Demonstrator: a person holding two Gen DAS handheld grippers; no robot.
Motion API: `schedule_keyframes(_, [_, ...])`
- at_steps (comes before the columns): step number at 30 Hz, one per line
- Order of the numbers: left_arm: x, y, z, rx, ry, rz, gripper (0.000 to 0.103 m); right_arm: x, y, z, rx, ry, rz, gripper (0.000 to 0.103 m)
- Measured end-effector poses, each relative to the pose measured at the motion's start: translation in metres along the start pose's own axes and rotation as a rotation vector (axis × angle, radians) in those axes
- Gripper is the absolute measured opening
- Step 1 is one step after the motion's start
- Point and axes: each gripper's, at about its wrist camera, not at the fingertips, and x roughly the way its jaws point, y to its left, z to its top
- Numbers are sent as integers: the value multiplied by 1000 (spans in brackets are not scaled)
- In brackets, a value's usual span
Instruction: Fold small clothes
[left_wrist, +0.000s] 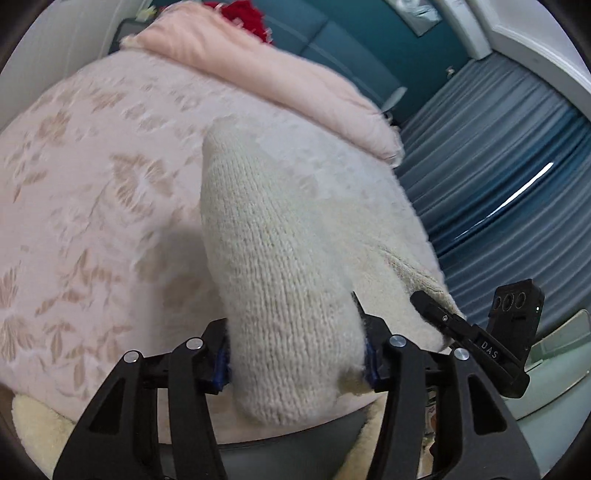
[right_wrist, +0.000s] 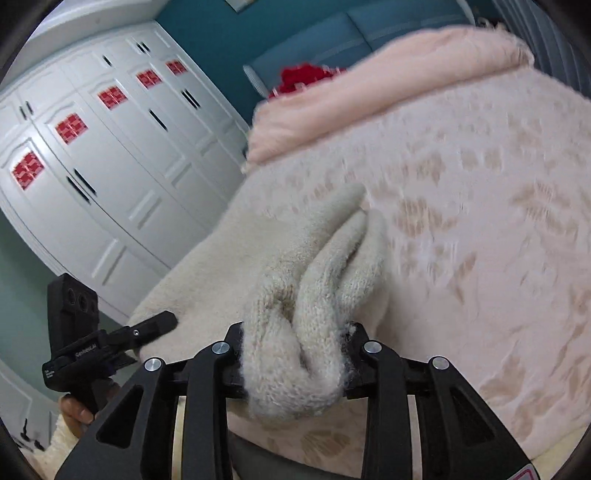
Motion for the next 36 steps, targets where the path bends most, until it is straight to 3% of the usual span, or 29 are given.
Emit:
schedule_keyframes(1, [21, 36, -19, -57, 31, 68, 52, 38, -16, -20, 57, 125, -51, 35])
schedule_keyframes(2, [40, 71, -37, -142, 95, 140, 53, 55, -26, -39, 120, 172, -58, 36])
schedule_keyframes(3, [51, 99, -56, -246, 146, 147, 56, 45, -27, -49, 156, 80, -26, 44])
schedule_keyframes(4, [43, 113, -68, -306, 98, 55, 60, 33, -22, -51, 149, 26, -48, 56])
schedule_keyframes(5, [28, 115, -74, -315, 39, 27, 65, 25, -14, -49, 114, 12, -86, 60])
schedule_keyframes(7, [6, 101, -69, -219, -27, 93, 68, 14, 0, -35, 40, -7, -147, 62])
schedule_keyframes(8, [-2, 93, -65, -169, -52, 97, 75, 12, 4, -27, 22, -18, -161, 66])
schedule_keyframes(10, [-6, 81, -49, -92, -74, 78, 90, 20, 5, -10, 26, -27, -178, 81])
schedule_keyframes(13, [15, 82, -22, -95, -42, 77, 94, 57, -6, 8, 80, 50, -189, 83])
schedule_keyframes(16, [50, 101, -7, -194, 48, 50, 94, 92, -26, 14, 182, 118, -96, 83])
schedule_keyframes(17, [62, 113, -7, -245, 72, 31, 91, 100, -32, 15, 240, 136, -32, 81])
schedule_keyframes(18, [72, 123, -6, -304, 102, -1, 84, 104, -34, 15, 287, 145, 31, 63])
schedule_keyframes(19, [80, 130, -8, -349, 139, -13, 70, 102, -32, 16, 308, 138, 53, 47])
schedule_keyframes(21, [79, 128, -4, -359, 132, -41, 55, 89, -12, 26, 227, 100, 43, 37])
schedule_keyframes(23, [66, 105, 6, -252, 100, -48, 45, 66, 14, 39, 135, 36, 83, 33])
schedule_keyframes(26, [43, 68, 25, -119, 40, -73, 44, 29, 50, 61, 12, -84, 71, 33])
schedule_keyframes(29, [27, 50, 43, -39, -35, -79, 50, 18, 43, 75, 1, -125, 43, 38])
schedule_keyframes(31, [36, 50, 51, 1, -46, -5, 63, 35, 17, 77, 27, -104, -54, 55])
schedule_keyframes(32, [46, 54, 51, 26, -47, 73, 68, 46, 2, 76, 28, -85, -170, 55])
schedule_keyframes(33, [58, 60, 49, 40, -36, 159, 68, 51, -9, 72, 23, -69, -296, 50])
schedule_keyframes(34, [67, 66, 47, 46, -16, 235, 66, 45, -13, 69, 24, -81, -343, 38])
schedule_keyframes(36, [62, 71, 37, 42, -12, 256, 65, 17, -3, 59, 21, -146, -211, 26])
